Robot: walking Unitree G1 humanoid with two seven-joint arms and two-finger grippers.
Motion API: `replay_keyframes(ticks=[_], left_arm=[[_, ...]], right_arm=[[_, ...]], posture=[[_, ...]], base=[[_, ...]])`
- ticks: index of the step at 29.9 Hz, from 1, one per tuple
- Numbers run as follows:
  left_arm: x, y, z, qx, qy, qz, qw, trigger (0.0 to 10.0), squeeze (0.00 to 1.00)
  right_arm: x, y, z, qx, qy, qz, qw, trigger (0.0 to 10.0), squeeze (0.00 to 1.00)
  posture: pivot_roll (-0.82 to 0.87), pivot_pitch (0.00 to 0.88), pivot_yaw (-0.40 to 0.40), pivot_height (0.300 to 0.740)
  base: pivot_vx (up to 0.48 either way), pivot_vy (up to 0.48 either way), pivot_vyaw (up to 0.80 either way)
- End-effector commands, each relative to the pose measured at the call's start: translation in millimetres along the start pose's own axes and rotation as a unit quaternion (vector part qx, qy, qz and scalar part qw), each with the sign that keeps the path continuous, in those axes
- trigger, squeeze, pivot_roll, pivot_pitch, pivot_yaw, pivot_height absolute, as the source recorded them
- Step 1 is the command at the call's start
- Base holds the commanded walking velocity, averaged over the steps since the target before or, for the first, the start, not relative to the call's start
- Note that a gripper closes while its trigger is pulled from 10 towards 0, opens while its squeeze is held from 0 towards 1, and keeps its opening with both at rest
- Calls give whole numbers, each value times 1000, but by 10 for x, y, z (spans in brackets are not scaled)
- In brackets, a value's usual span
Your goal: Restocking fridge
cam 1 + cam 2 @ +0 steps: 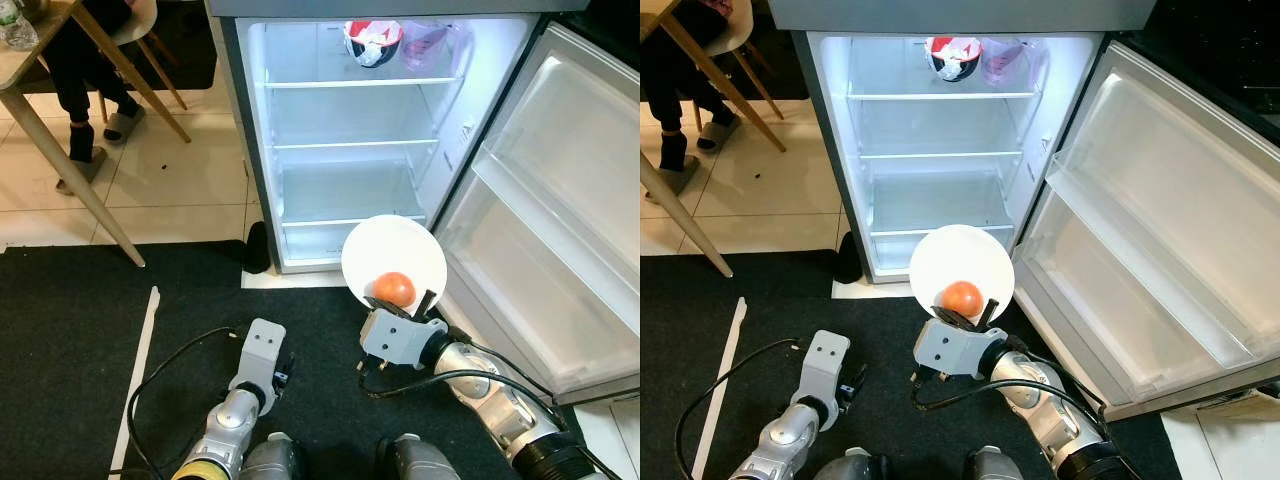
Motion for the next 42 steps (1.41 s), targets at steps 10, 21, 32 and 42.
replay_keyframes(ticks=[10,21,32,42], left_arm=[[-87,-121,70,-18,13,-10,1000,10000,0],[-90,-112,68,-16,13,-11,1000,10000,0],[-93,-110,72,-15,13,-14,1000,10000,0],[-88,-108,70,-14,11,-16,1000,10000,0]], right_arm=[[-60,-31,40,-7,-5,-14,1000,10000,0],[-60,-34,42,-8,-6,-14,1000,10000,0],[-59,-45,47,-10,-7,-14,1000,10000,0],[-58,-45,48,-9,-8,-13,1000,10000,0]], posture=[[-86,188,-12,723],[-86,188,-12,723],[-87,186,-10,723],[-87,183,-9,723]], base=[[268,0,0],[390,0,0],[306,0,0],[277,0,0]])
Point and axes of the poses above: a point about 5 cm out from each wrist's last joint towards the gripper, its own z axis pointing back from the gripper into the wrist, its own y axis along the axis of the wrist's last joint, x = y × z, the point moved 1 cm from there along -z, pointing out of the wrist towards the gripper, and after that the axes turned 12 degrees about z, right-handed, at the moved point
